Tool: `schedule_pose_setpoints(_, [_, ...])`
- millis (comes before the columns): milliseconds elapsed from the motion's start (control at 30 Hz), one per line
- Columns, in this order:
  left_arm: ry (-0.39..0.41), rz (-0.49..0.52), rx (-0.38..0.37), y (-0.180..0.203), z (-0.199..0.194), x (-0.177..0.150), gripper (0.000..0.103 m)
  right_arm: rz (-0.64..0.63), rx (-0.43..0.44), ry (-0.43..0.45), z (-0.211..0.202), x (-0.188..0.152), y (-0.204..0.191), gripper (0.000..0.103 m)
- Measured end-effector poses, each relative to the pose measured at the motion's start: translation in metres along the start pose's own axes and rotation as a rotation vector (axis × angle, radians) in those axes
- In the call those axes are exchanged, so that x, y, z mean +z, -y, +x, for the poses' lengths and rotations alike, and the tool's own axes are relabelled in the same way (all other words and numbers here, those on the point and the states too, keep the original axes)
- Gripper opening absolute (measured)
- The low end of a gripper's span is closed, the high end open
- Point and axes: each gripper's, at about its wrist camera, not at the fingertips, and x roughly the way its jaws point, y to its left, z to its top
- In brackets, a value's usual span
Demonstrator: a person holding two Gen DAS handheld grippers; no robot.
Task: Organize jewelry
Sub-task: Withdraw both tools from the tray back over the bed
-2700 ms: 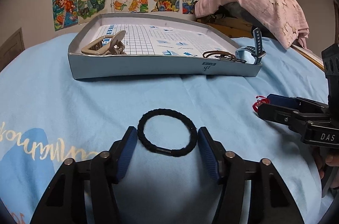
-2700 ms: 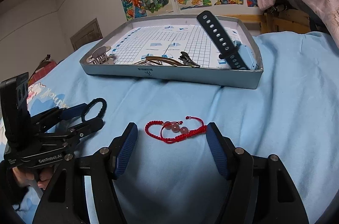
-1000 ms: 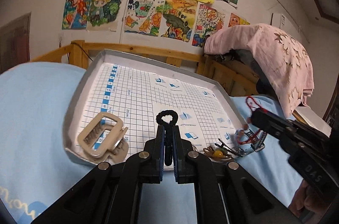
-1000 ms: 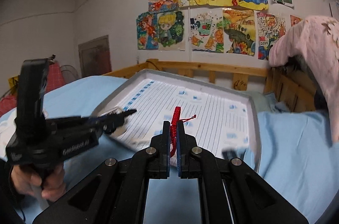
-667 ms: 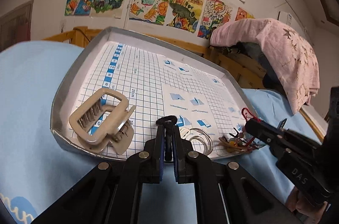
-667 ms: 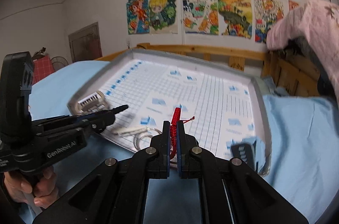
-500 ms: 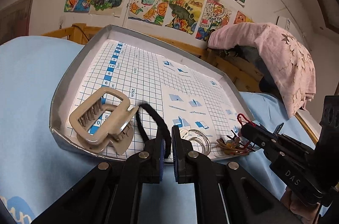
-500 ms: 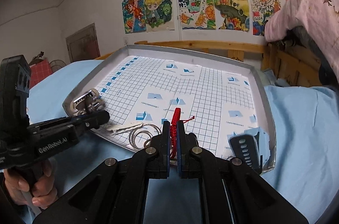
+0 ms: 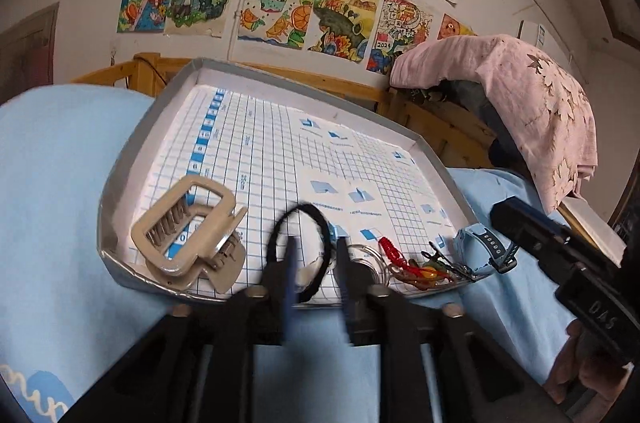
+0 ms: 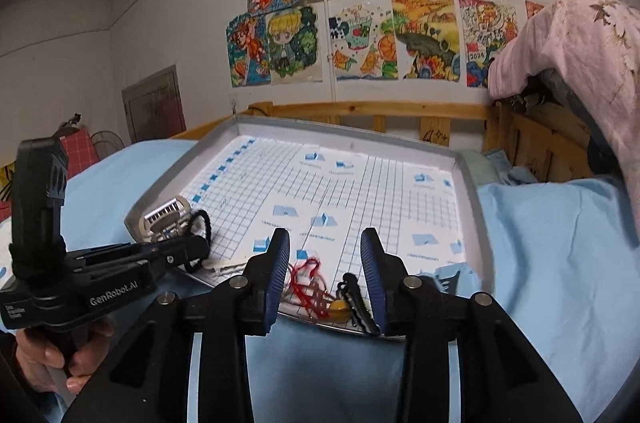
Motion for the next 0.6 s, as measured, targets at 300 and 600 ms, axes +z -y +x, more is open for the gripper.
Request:
schedule_pose_setpoints(300, [0.065,0.052,0.053,0.015,-0.026,0.01,0.071,0.017,-0.009,0.029,-0.026,0.007,0.009,0.033])
schedule_pose_setpoints(600, [0.202,0.006,0.051,0.019,-0.099,0.015,0.103,0.05,0.0,0.152,-0.087,0.011,0.008,0.057])
